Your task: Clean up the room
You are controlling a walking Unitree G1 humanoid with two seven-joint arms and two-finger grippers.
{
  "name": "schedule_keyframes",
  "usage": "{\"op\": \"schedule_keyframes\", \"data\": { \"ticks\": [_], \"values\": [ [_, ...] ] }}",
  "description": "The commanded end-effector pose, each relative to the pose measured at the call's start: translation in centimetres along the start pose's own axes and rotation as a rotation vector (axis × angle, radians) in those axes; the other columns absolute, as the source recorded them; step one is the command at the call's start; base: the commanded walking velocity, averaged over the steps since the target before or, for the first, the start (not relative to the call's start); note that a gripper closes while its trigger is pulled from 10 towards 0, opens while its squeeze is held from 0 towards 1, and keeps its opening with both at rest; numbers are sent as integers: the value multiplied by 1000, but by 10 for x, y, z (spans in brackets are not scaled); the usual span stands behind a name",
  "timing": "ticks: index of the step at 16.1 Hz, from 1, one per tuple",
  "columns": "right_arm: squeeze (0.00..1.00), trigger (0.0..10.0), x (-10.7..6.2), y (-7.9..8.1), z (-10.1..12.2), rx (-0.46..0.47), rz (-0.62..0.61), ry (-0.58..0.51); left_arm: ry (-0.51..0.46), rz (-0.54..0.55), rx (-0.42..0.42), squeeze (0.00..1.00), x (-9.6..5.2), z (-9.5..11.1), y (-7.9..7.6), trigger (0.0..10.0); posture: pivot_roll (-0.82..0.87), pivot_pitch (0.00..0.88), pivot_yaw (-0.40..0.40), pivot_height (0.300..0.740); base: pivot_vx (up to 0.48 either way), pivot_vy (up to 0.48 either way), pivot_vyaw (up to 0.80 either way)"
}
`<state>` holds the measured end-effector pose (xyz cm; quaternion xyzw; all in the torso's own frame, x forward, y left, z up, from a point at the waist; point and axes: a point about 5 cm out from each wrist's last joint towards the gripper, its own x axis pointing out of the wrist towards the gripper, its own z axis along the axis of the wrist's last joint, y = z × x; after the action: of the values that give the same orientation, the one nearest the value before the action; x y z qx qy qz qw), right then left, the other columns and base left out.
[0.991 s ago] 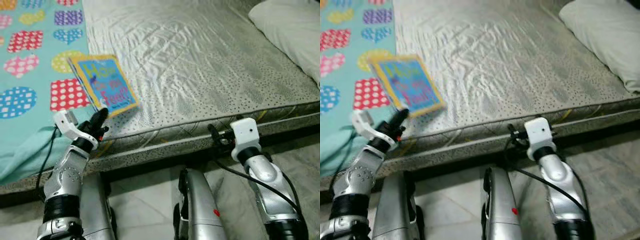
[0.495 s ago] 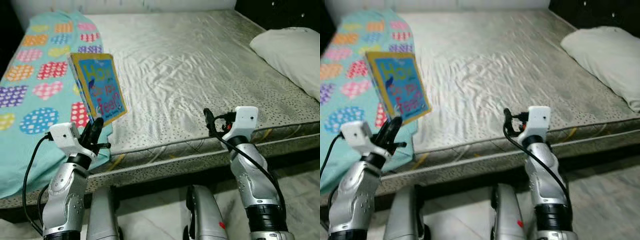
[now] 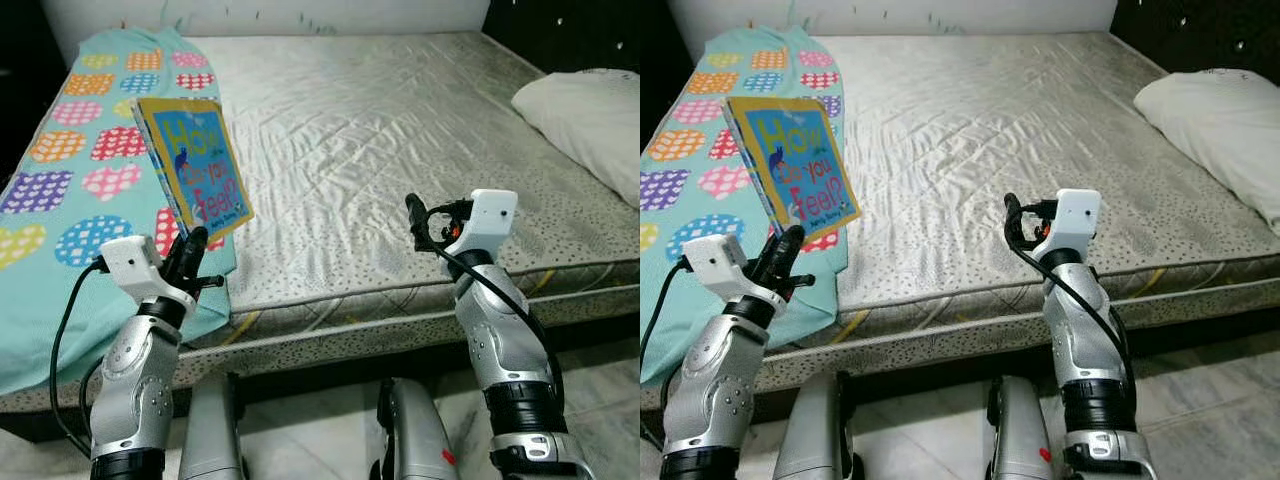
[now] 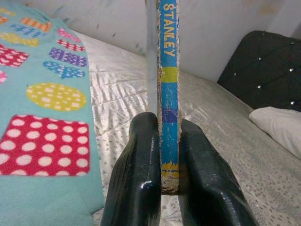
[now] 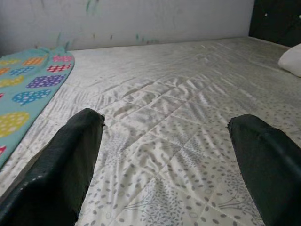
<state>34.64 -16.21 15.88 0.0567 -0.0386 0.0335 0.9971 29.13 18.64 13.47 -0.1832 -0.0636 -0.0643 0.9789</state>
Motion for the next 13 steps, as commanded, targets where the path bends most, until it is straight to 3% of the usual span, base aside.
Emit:
{"op": "schedule_keyframes", "data": {
  "ticks": [1, 7, 13],
  "values": [
    [0, 10000, 4, -2, 8, 9, -9, -35, -61, -26, 9, 0, 6, 11, -7, 0, -49, 0, 0, 589, 0, 0, 0],
    [0, 10000, 6, 1, 8, 21, -11, -44, -75, -42, 1, 0, 15, 11, -16, 0, -48, 0, 1, 639, 0, 0, 0],
    [0, 10000, -7, -2, -3, 6, -1, -15, -39, -47, 3, 0, 5, -2, -23, 0, -57, 0, -7, 699, 0, 0, 0]
  ]
}}
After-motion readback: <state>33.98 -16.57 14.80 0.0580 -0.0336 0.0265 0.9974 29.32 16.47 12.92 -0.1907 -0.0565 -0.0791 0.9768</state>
